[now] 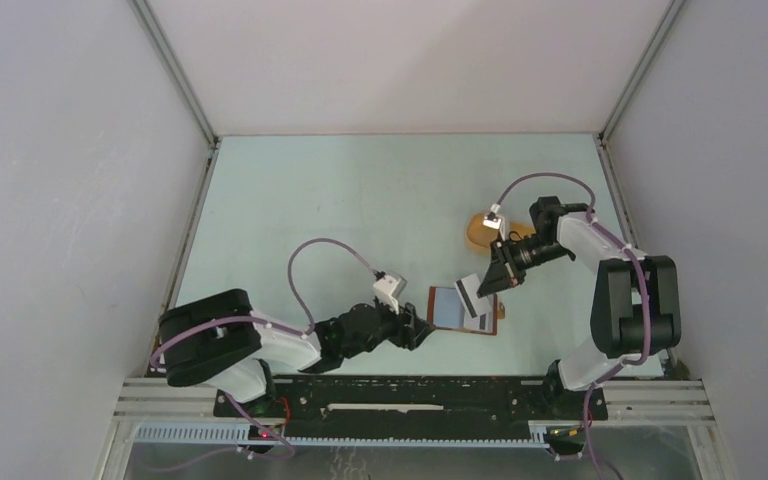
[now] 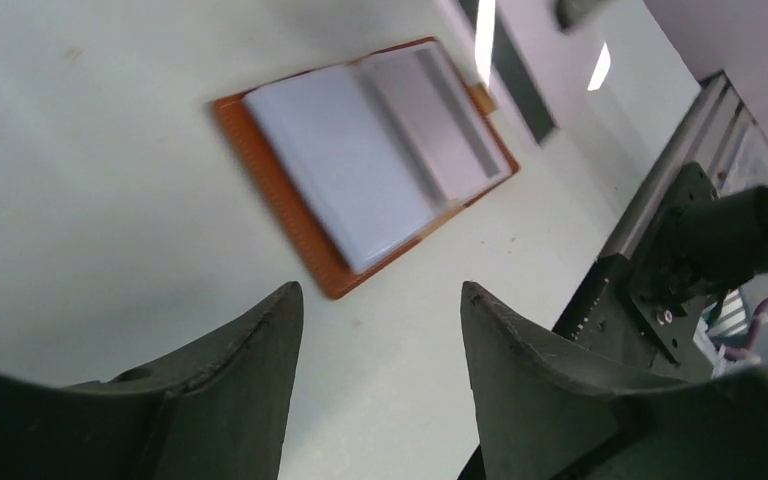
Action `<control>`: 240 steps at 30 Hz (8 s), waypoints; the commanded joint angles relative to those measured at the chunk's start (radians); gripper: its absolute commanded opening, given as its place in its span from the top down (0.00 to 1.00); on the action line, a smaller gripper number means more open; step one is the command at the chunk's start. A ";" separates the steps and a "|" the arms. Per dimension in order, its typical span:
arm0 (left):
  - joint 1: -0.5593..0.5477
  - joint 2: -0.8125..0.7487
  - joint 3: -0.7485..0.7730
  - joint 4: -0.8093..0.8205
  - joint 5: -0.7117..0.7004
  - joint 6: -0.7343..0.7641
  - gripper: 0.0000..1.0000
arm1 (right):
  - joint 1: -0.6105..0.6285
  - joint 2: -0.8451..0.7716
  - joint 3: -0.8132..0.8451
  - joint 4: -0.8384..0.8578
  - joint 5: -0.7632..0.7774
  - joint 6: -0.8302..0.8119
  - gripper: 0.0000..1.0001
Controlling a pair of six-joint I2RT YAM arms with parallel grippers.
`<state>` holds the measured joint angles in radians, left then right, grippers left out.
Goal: Put the credit cards into the card holder
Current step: Insert the credit card into the card holder.
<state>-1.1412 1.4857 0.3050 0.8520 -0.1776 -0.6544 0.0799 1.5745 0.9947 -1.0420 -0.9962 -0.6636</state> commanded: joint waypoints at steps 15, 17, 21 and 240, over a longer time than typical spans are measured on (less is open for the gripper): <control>-0.201 0.304 0.465 -0.121 0.109 1.225 0.25 | -0.191 -0.128 0.114 -0.102 -0.104 -0.048 1.00; -0.176 0.321 0.488 -0.147 0.178 1.200 0.25 | -0.208 -0.129 0.114 -0.112 -0.111 -0.060 1.00; -0.129 0.367 0.546 -0.234 0.296 1.167 0.27 | -0.227 -0.131 0.117 -0.124 -0.116 -0.076 1.00; 0.236 0.331 0.195 0.057 0.153 -0.228 0.68 | 0.137 0.203 0.012 0.577 0.208 0.744 0.56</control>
<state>-0.8993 1.8145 0.5003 0.9035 -0.0368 -0.8753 0.2039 1.8389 0.9733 -0.4271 -0.8314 0.1329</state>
